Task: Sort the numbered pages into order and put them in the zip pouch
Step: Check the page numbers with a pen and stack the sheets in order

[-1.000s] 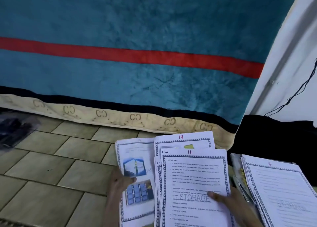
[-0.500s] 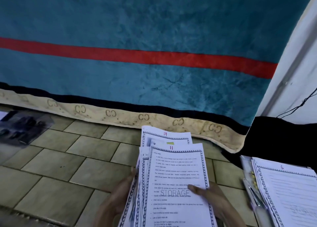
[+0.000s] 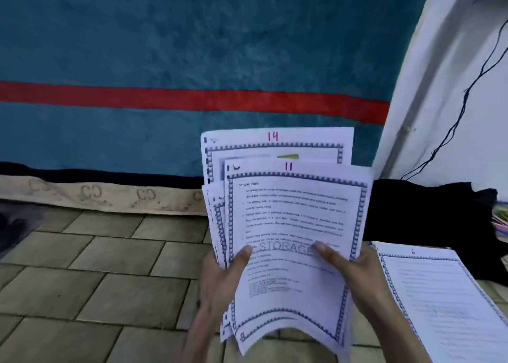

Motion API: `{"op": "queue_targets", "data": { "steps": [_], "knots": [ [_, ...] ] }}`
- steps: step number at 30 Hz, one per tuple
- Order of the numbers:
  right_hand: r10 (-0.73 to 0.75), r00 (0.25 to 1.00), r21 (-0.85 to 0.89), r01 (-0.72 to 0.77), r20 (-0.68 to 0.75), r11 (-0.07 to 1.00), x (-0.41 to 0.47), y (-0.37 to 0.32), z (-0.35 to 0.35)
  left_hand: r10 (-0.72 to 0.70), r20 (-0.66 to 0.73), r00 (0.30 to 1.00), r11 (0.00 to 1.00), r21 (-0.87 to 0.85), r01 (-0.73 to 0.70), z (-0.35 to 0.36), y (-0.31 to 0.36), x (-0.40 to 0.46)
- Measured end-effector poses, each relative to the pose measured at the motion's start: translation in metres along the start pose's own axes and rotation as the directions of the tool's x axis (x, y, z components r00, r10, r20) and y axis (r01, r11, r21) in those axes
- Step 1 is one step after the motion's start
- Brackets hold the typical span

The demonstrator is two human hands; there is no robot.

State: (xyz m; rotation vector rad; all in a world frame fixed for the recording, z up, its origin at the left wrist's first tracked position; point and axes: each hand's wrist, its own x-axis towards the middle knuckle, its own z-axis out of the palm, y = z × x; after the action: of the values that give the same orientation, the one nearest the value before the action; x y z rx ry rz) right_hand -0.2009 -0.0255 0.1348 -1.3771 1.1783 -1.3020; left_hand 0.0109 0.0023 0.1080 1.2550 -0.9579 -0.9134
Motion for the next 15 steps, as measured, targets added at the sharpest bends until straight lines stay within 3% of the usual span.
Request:
{"op": "queue_targets", "data": {
  "steps": [5,10,15],
  "knots": [
    [-0.141,0.986,0.030,0.144,-0.088,0.989,-0.004,-0.024,-0.013,0.170,0.036,0.985,0.983,-0.069,-0.168,0.011,0.025,-0.006],
    [0.015,0.999,-0.063,-0.012,0.050,0.998,-0.018,0.013,-0.026,0.063,0.122,0.991,0.998,-0.013,-0.062,-0.015,-0.001,-0.004],
    [0.046,0.995,0.002,-0.047,0.093,0.999,-0.019,0.033,-0.017,0.051,0.119,0.992,0.993,0.099,-0.063,-0.011,-0.018,0.001]
  ]
}}
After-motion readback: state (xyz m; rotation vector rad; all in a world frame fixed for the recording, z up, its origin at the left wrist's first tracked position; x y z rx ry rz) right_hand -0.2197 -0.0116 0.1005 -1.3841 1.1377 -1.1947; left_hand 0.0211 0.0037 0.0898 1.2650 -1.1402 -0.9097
